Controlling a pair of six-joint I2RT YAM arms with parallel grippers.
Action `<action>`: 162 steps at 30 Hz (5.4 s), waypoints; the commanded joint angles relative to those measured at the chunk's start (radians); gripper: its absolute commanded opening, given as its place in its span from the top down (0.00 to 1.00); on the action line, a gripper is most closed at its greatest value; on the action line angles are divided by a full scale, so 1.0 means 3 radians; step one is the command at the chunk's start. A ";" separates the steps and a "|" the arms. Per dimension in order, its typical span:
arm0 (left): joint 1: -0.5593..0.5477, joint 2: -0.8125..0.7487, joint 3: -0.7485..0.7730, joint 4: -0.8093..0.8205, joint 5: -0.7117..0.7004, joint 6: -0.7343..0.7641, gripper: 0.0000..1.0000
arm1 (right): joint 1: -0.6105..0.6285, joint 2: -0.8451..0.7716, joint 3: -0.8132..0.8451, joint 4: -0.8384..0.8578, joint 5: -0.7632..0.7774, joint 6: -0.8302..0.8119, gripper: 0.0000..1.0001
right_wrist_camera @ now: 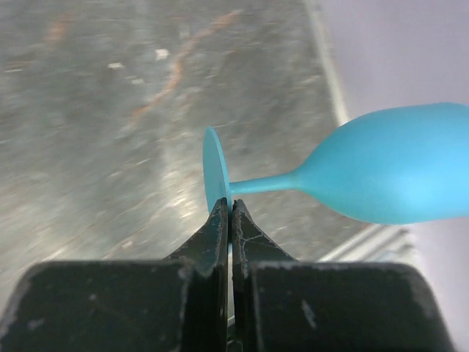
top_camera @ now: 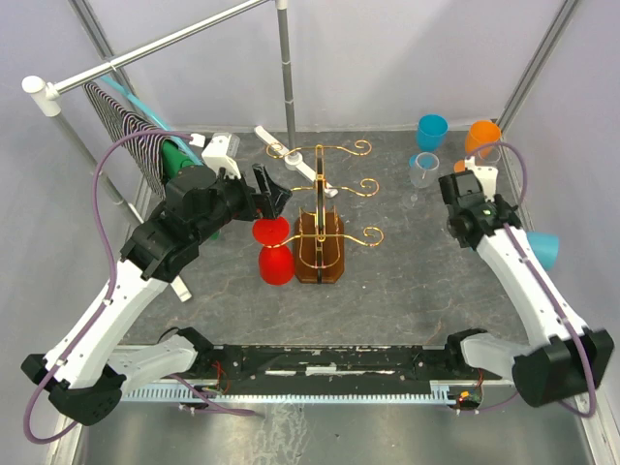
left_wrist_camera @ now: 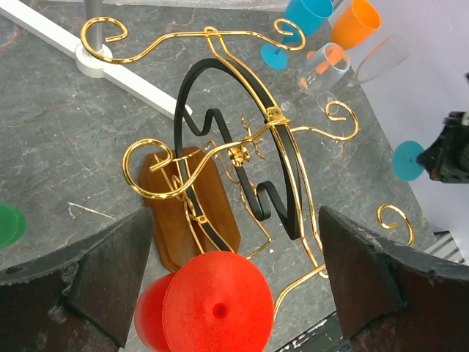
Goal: Take the wine glass off the wine glass rack
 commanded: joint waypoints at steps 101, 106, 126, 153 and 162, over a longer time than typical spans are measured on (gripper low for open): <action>0.0010 -0.0248 0.0101 -0.0082 -0.0009 0.0339 0.01 | 0.0882 0.2551 0.0521 -0.1251 0.1964 0.1595 1.00; 0.0007 -0.0289 0.0126 -0.0157 -0.0073 0.0397 0.01 | 0.0986 0.2704 0.0513 -0.1200 0.1905 0.1628 1.00; 0.0008 -0.0292 0.0172 -0.0164 -0.0101 0.0443 0.01 | 0.1210 0.3367 0.0843 -0.1065 0.1765 0.1277 0.99; 0.0009 -0.0365 0.0183 -0.0206 -0.0138 0.0458 0.01 | 0.1258 0.3756 0.1121 -0.1029 0.1434 0.0962 0.94; 0.0005 -0.0359 0.0148 -0.0174 -0.0129 0.0456 0.01 | 0.1274 0.3780 0.1159 -0.1086 0.1422 0.1015 0.91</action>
